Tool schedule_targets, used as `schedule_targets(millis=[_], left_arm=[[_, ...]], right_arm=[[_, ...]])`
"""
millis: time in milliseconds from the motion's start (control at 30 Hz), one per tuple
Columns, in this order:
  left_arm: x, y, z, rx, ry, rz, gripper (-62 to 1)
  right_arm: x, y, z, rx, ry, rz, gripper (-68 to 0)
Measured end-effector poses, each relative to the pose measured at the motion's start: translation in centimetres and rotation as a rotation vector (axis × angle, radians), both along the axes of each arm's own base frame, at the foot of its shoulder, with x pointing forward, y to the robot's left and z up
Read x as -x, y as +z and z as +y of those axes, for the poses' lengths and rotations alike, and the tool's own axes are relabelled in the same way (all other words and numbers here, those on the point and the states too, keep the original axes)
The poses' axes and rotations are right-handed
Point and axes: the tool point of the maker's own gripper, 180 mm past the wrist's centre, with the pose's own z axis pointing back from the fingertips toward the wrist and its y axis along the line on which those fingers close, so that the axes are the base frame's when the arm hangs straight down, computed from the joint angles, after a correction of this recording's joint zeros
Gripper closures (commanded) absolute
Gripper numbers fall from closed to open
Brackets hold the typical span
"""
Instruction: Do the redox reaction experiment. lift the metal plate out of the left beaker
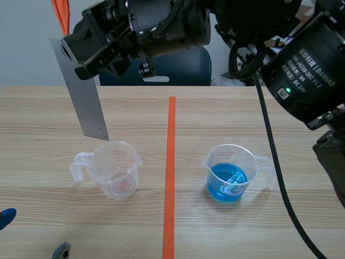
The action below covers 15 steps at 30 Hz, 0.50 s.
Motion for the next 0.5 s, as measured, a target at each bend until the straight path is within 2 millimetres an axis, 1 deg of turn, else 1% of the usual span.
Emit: schedule_targets(millis=[300, 500], left_arm=[[0.0, 0.0, 0.0, 0.0, 0.0, 0.0, -62.3], [0.0, 0.0, 0.0, 0.0, 0.0, 0.0, -62.3]], right_arm=[[0.0, 0.0, 0.0, 0.0, 0.0, 0.0, -0.6], [-0.26, -0.37, -0.15, 0.025, -0.012, -0.013, -0.6]])
